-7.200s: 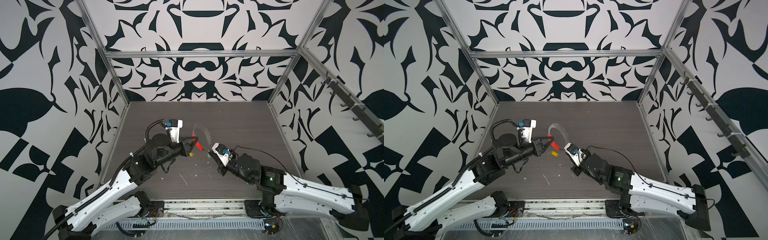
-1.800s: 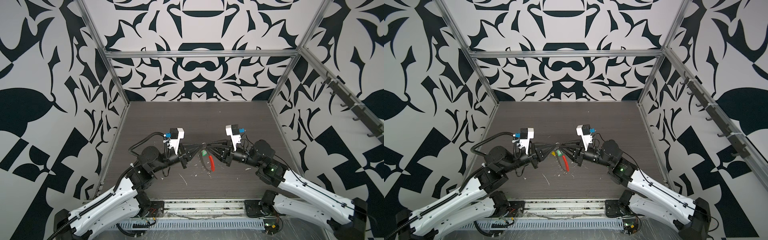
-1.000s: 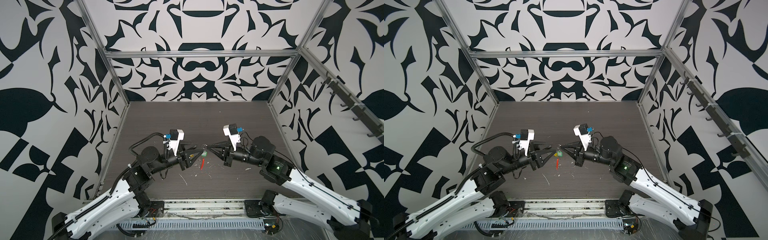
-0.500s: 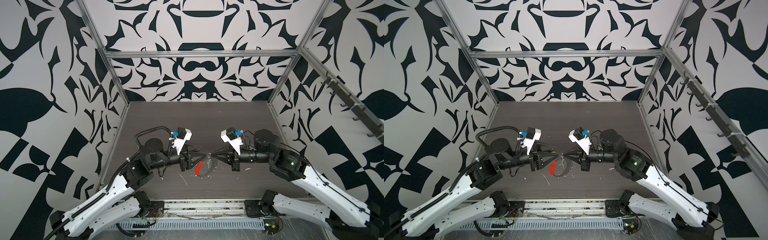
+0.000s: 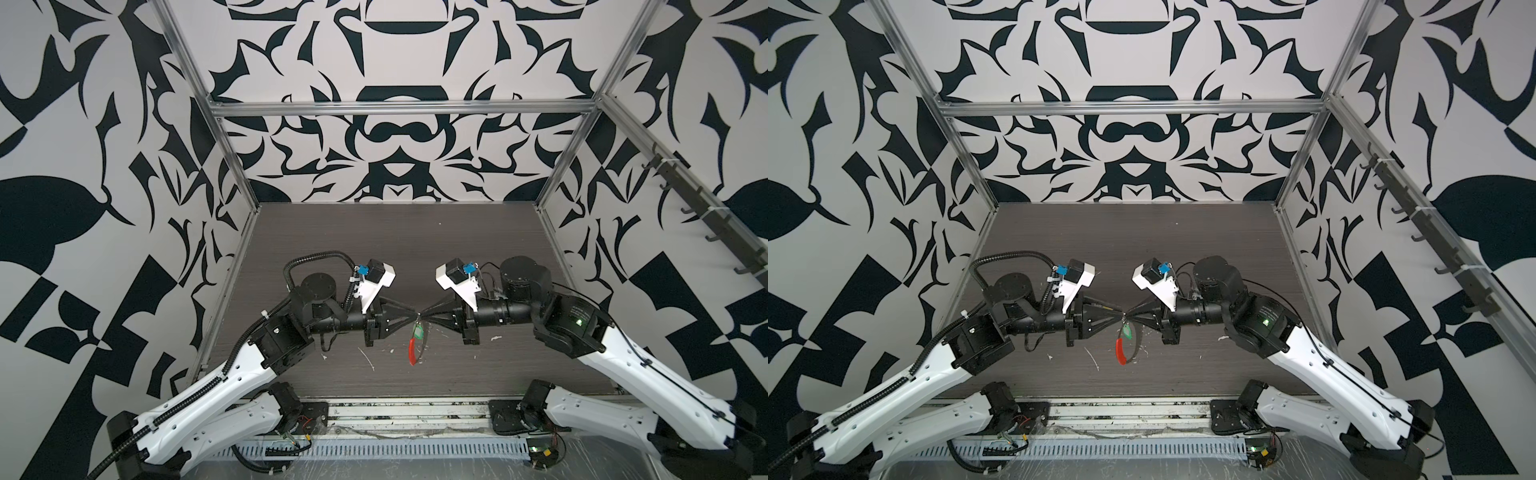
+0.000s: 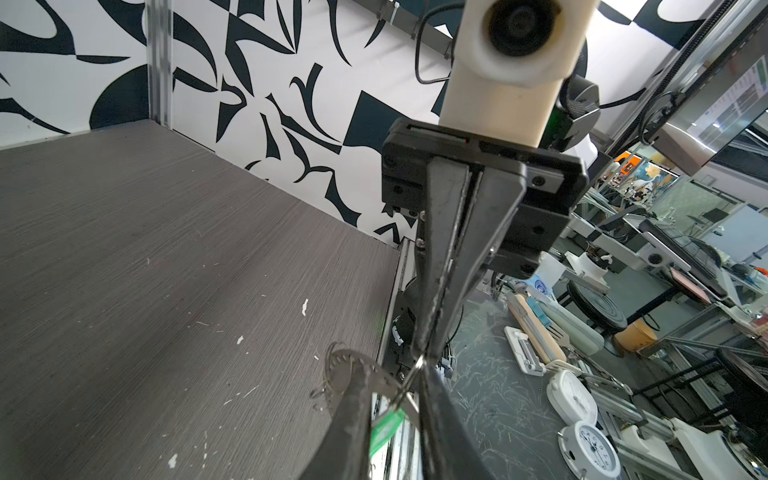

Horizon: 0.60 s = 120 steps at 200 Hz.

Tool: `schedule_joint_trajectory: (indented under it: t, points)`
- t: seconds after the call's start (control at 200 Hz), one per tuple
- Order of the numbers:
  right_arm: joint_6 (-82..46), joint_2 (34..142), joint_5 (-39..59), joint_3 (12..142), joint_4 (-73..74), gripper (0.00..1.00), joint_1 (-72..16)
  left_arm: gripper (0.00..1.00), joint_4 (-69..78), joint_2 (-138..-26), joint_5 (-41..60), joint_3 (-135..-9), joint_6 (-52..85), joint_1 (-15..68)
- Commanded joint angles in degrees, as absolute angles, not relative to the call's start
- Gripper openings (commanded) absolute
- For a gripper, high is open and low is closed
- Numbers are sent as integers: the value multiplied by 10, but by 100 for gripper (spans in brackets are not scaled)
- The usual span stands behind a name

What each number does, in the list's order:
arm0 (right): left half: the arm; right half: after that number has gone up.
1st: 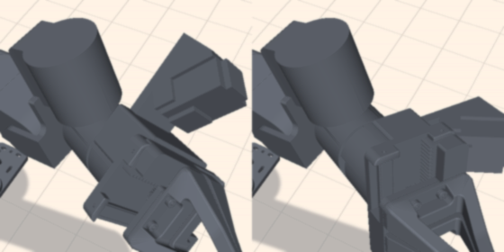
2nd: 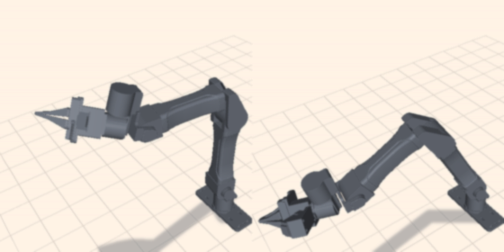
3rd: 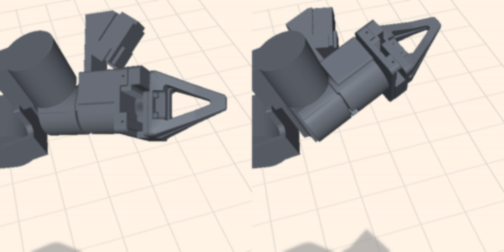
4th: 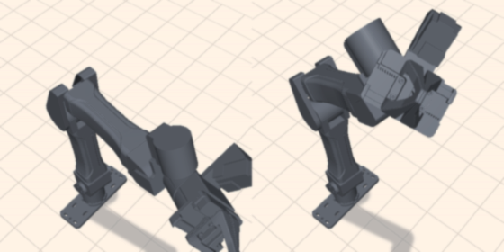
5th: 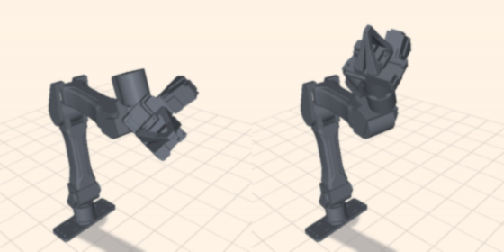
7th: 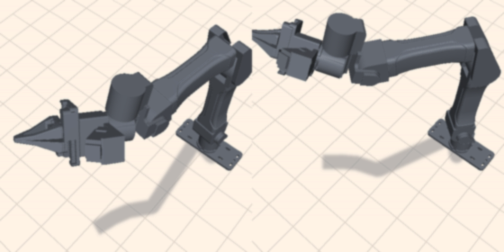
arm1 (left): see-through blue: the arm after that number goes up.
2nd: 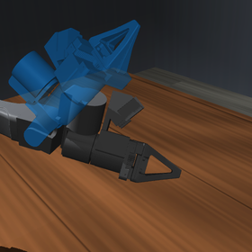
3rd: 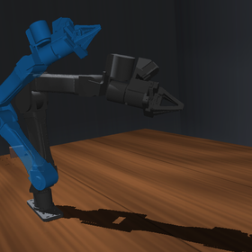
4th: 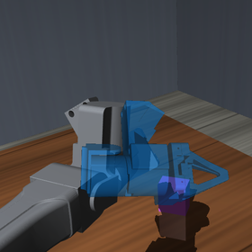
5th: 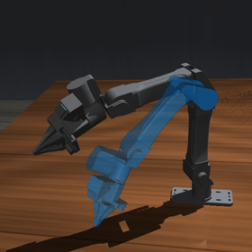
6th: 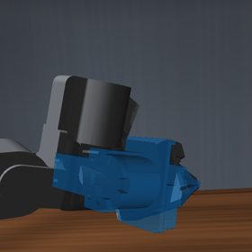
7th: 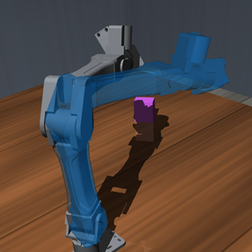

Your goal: Remove the keys from the keyring

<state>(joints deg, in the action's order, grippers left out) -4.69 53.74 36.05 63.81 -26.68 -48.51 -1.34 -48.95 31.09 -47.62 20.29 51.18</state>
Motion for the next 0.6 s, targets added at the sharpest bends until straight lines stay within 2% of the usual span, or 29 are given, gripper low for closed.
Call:
schedule_joint_trajectory:
  t: [0.0, 0.18, 0.325, 0.41, 0.45, 0.51, 0.595]
  points:
    - [-43, 537, 371, 665, -245, 0, -481, 19, 7, -491, 337, -487, 209, 513]
    - [-48, 539, 368, 666, -241, 0, -477, 0, 10, -490, 334, -487, 212, 513]
    - [-61, 531, 356, 659, -219, 0, -477, 0, 25, -480, 318, -479, 215, 513]
    - [-72, 517, 345, 650, -200, 26, -477, 0, 41, -471, 306, -470, 220, 513]
    - [-84, 505, 334, 642, -187, 34, -477, 0, 49, -468, 300, -466, 221, 513]
    - [-102, 485, 311, 624, -162, 41, -477, 0, 57, -462, 293, -462, 222, 513]
    - [-119, 459, 283, 603, -143, 45, -477, 0, 71, -452, 277, -456, 225, 513]
